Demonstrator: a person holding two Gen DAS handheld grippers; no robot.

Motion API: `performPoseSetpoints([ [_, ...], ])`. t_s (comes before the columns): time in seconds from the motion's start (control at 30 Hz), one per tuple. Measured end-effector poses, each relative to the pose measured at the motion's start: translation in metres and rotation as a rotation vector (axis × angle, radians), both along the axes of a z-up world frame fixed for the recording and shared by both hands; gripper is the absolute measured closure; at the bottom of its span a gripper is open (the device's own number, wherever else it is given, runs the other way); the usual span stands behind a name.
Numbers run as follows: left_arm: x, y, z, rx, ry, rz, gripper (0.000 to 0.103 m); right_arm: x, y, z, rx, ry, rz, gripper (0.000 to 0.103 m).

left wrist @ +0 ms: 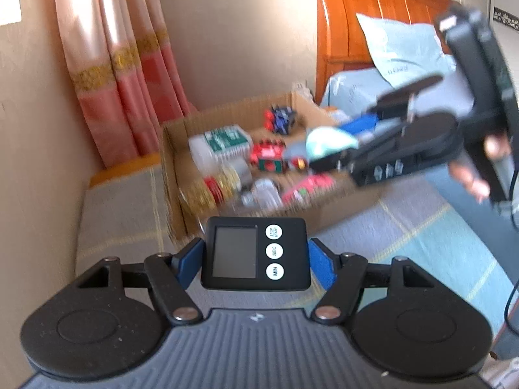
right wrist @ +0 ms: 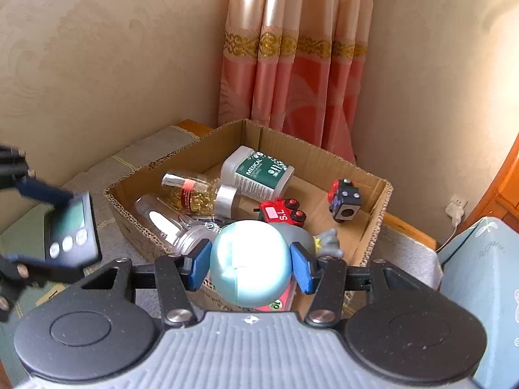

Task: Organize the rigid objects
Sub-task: 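Carry timer and blue case into box, opening both tools to release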

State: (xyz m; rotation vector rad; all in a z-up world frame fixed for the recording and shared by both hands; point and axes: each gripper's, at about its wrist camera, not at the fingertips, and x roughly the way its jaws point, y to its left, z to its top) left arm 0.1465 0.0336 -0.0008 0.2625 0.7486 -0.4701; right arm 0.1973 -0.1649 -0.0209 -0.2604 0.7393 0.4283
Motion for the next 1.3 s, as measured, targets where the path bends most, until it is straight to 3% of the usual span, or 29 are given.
performPoseSetpoints([
  [0.3,0.04,-0.012,0.01,-0.014,-0.011,-0.013,0.034,0.014,0.004,-0.016,0.028,0.052,-0.006,0.044],
  [0.33,0.045,-0.014,0.01,-0.017,-0.007,-0.013,0.034,0.014,0.003,-0.015,0.041,0.051,-0.007,0.037],
  [0.37,0.047,-0.017,0.011,-0.018,-0.005,-0.018,0.034,0.015,0.001,-0.014,0.053,0.05,-0.016,0.024],
  [0.43,0.054,-0.022,0.011,-0.018,-0.001,-0.029,0.034,0.013,-0.004,-0.011,0.08,0.037,-0.035,0.012],
  [0.6,0.072,-0.037,0.016,-0.03,0.006,-0.05,0.034,0.006,-0.011,-0.008,0.061,0.027,-0.081,0.001],
  [1.0,0.153,-0.115,0.007,0.018,0.043,-0.094,0.034,-0.015,-0.034,-0.007,0.038,0.039,-0.158,0.0],
  [1.07,0.162,-0.121,0.005,0.007,0.035,-0.105,0.023,-0.015,-0.035,-0.006,0.034,0.038,-0.167,0.0],
  [1.1,0.164,-0.122,0.006,-0.007,0.018,-0.116,0.007,-0.016,-0.035,-0.005,0.029,0.034,-0.172,0.0],
  [1.13,0.163,-0.12,0.008,-0.022,-0.014,-0.104,0.001,-0.016,-0.035,-0.004,0.026,0.03,-0.176,0.0],
  [1.3,0.142,-0.1,0.026,-0.082,-0.133,-0.05,0.001,-0.016,-0.033,-0.002,0.036,0.034,-0.156,0.0],
])
